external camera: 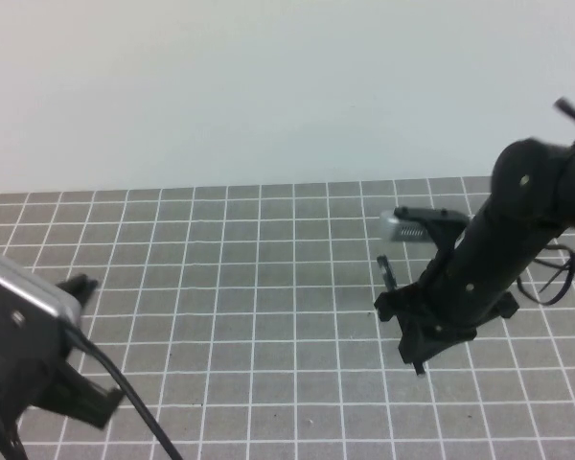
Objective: Cap the pen
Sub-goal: 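Pick up the pen and its cap, cap the pen, and set it down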
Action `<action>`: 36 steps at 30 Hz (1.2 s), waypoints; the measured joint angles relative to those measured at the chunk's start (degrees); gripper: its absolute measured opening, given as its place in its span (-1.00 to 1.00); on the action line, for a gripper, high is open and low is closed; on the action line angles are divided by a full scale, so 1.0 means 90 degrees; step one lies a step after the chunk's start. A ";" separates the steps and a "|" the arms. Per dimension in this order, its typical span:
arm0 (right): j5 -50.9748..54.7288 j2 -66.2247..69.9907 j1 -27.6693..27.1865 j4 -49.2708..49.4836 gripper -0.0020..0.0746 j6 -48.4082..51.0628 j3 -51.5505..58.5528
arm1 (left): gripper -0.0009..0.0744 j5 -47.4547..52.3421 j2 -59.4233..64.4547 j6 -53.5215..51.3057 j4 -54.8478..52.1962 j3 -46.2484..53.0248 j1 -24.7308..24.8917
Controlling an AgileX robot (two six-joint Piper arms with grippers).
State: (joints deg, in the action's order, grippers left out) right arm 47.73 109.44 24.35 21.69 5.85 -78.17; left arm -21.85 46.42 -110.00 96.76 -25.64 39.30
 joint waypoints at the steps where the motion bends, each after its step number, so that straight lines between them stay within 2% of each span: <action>1: -0.0067 0.0042 0.0000 -0.0011 -0.96 -0.0019 0.0000 | -0.97 -0.0066 0.0000 0.0000 0.0145 -0.0033 0.0000; 7: -0.0290 0.0298 0.0000 -0.0011 -0.95 -0.0019 0.0000 | -0.97 -0.0202 0.0000 0.0000 0.0880 -0.0070 0.0000; 11: -0.0246 0.0458 0.0000 -0.0060 -0.85 -0.0019 0.0000 | -0.97 -0.0202 0.0000 0.0146 0.0899 -0.0070 0.0000; 14: -0.0148 0.0532 0.0000 -0.0094 -0.63 0.0085 0.0000 | -0.97 -0.0202 0.0000 0.0146 0.0899 -0.0058 0.0000; 19: -0.0076 0.0535 0.0000 -0.0116 -0.01 0.0295 0.0000 | -0.97 -0.0202 0.0000 0.0146 0.0888 -0.0058 0.0000; 22: -0.0089 0.0535 0.0000 -0.0087 0.12 0.0284 0.0000 | -0.97 -0.0188 0.0000 0.0146 0.0888 -0.0058 0.0000; 29: 0.0018 0.0033 0.0000 -0.0133 0.07 0.0229 0.0000 | -0.97 -0.0074 -0.0079 0.0001 0.0873 -0.0058 0.0000; 33: 0.0031 -0.0801 0.0000 -0.0452 -0.22 0.0241 0.0000 | -0.97 0.0069 -0.0530 -0.0147 0.0885 -0.0058 0.0000; 36: 0.0018 -0.1565 0.0000 -0.0667 -0.50 0.0293 0.0000 | -0.97 -0.0318 -0.0919 -0.0159 0.0885 -0.0046 0.0000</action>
State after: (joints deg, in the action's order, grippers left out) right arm 47.89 95.36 24.35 15.68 8.49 -78.17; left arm -24.71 38.16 -111.44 104.73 -26.06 39.30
